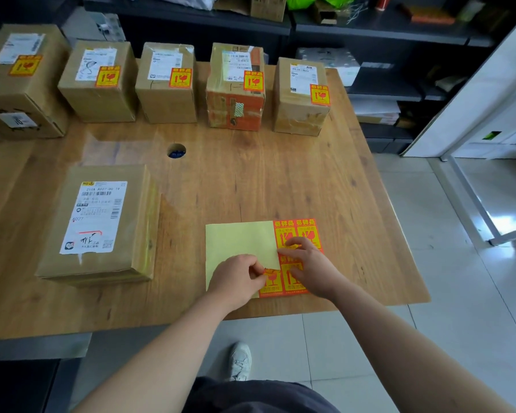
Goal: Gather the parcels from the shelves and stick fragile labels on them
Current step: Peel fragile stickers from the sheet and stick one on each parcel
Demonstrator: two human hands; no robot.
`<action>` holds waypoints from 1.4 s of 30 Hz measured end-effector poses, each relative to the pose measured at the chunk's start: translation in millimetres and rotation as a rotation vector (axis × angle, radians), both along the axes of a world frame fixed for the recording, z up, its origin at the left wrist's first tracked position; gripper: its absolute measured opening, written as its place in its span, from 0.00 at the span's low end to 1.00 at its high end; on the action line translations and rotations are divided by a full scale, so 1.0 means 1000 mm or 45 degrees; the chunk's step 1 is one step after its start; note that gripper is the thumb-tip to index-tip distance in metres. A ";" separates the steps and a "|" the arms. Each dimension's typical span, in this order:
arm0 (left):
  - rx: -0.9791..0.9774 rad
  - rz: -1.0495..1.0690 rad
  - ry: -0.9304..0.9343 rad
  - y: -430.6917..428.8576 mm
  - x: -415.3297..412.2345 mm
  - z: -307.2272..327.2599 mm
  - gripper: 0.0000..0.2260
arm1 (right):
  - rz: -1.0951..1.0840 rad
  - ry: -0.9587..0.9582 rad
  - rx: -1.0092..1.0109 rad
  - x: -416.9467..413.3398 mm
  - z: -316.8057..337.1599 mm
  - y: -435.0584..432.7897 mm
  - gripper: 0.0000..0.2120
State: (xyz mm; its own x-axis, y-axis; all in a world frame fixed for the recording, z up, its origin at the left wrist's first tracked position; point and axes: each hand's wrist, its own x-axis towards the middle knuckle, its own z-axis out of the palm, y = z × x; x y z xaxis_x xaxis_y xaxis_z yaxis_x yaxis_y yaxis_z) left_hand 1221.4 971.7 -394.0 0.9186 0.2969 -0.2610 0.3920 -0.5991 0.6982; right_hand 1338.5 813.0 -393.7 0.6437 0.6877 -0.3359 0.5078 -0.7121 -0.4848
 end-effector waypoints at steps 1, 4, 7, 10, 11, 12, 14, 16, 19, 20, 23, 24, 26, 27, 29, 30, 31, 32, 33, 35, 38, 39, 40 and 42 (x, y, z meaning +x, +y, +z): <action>-0.065 0.007 0.009 0.002 -0.001 0.001 0.04 | -0.001 0.004 0.002 0.001 0.000 0.000 0.22; -0.258 0.058 -0.016 0.007 -0.007 0.006 0.05 | -0.015 0.025 -0.004 0.002 0.002 0.001 0.22; -0.410 0.127 -0.072 0.013 -0.013 0.016 0.04 | -0.024 0.045 -0.018 0.004 0.004 0.003 0.22; -0.472 0.276 -0.138 0.024 -0.016 0.027 0.02 | -0.041 0.054 -0.048 0.002 0.006 0.006 0.23; -0.475 0.312 -0.144 0.029 -0.017 0.030 0.01 | -0.044 0.040 -0.069 0.001 0.007 0.008 0.23; -0.473 0.336 -0.143 0.034 -0.018 0.034 0.01 | -0.053 0.014 -0.084 0.000 0.009 0.010 0.22; -0.459 0.371 -0.143 0.044 -0.019 0.040 0.02 | -0.112 -0.031 -0.005 -0.002 0.016 0.019 0.17; -0.476 0.425 -0.166 0.052 -0.020 0.046 0.03 | -0.187 0.026 0.204 -0.008 0.029 0.033 0.11; -0.485 0.484 -0.228 0.064 -0.024 0.058 0.05 | -0.292 0.199 0.469 -0.023 0.056 0.061 0.07; -0.497 0.502 -0.257 0.068 -0.027 0.062 0.05 | -0.328 0.229 0.526 -0.029 0.064 0.071 0.08; -0.534 0.548 -0.324 0.082 -0.037 0.074 0.06 | -0.395 0.315 0.653 -0.046 0.081 0.096 0.09; -0.541 0.563 -0.344 0.088 -0.042 0.078 0.07 | -0.401 0.345 0.673 -0.050 0.085 0.104 0.09; -0.551 0.590 -0.381 0.100 -0.053 0.085 0.07 | -0.396 0.375 0.683 -0.060 0.091 0.119 0.08; -0.551 0.602 -0.392 0.107 -0.059 0.088 0.07 | -0.392 0.378 0.685 -0.065 0.094 0.126 0.07; -0.531 0.622 -0.404 0.121 -0.071 0.093 0.08 | -0.393 0.398 0.681 -0.076 0.099 0.142 0.07; -0.525 0.636 -0.414 0.128 -0.078 0.094 0.08 | -0.396 0.420 0.677 -0.082 0.101 0.150 0.08; -0.528 0.656 -0.426 0.135 -0.084 0.096 0.08 | -0.402 0.446 0.672 -0.089 0.103 0.157 0.08; -0.532 0.682 -0.432 0.142 -0.090 0.097 0.08 | -0.410 0.474 0.664 -0.095 0.104 0.165 0.08; -0.533 0.710 -0.429 0.148 -0.096 0.098 0.08 | -0.424 0.503 0.658 -0.102 0.105 0.173 0.09; -0.514 0.740 -0.407 0.159 -0.105 0.099 0.08 | -0.470 0.554 0.661 -0.115 0.106 0.187 0.09; -0.477 0.692 -0.338 0.172 -0.116 0.098 0.12 | -0.579 0.574 0.638 -0.131 0.103 0.206 0.10; -0.483 0.678 -0.313 0.177 -0.118 0.098 0.17 | -0.616 0.573 0.610 -0.134 0.101 0.211 0.10; -0.483 0.673 -0.288 0.181 -0.120 0.097 0.22 | -0.651 0.571 0.578 -0.137 0.099 0.215 0.10; -0.408 0.658 -0.233 0.189 -0.123 0.094 0.23 | -0.717 0.569 0.526 -0.143 0.094 0.221 0.10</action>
State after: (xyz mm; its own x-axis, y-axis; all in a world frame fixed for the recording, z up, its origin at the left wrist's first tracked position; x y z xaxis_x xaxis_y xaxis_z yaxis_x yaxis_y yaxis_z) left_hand 1098.3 1161.0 -299.9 0.7155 0.6472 -0.2630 0.4321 -0.1141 0.8946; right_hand 1195.7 1033.7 -299.6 0.7943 0.4266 -0.4326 -0.1739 -0.5226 -0.8346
